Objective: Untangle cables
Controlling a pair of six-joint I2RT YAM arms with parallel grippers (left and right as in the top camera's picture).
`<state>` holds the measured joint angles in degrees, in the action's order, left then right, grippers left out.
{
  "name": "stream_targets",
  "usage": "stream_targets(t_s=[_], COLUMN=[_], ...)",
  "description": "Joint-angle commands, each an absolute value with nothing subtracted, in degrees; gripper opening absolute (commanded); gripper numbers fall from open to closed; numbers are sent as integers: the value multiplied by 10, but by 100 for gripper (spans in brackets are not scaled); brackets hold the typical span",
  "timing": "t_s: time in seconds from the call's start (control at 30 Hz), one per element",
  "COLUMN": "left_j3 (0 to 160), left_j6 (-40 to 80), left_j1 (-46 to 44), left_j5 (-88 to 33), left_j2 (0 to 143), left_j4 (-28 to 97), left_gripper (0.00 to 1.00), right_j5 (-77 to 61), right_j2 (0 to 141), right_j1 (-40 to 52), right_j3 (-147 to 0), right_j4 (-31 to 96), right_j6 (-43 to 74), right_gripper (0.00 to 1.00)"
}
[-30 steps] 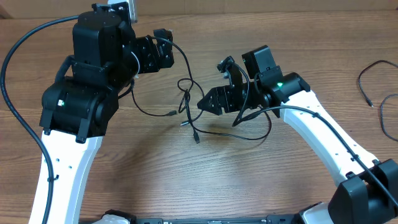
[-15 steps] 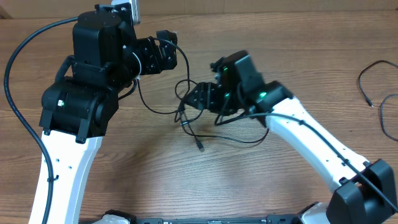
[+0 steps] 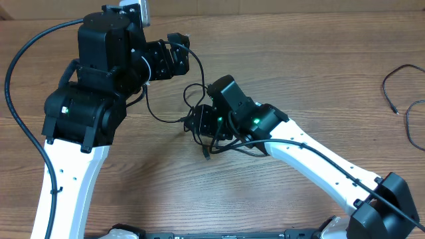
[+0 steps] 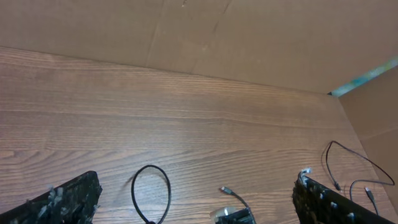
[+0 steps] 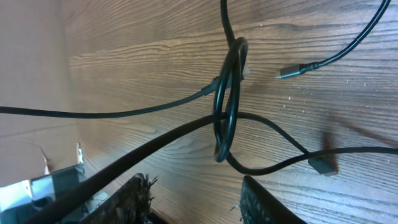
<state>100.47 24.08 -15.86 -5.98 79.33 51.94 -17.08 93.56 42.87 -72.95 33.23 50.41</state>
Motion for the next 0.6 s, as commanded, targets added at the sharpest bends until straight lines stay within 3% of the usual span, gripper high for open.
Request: stream_targets(t_s=[0.0, 0.3, 0.57], left_j3=[1021, 1077, 1105], left_j6=[249, 272, 273], left_j1=[-158, -158, -158], left_j5=[-61, -57, -38], left_j2=[783, 783, 783], left_j4=[514, 521, 542], left_gripper=[98, 97, 93], right_j5=[-143, -124, -119], right_j2=[935, 936, 936], right_j1=[437, 438, 438], right_j3=[-724, -724, -723], right_j4=[333, 320, 312], right_j6=[510, 510, 505], right_gripper=[46, 49, 46])
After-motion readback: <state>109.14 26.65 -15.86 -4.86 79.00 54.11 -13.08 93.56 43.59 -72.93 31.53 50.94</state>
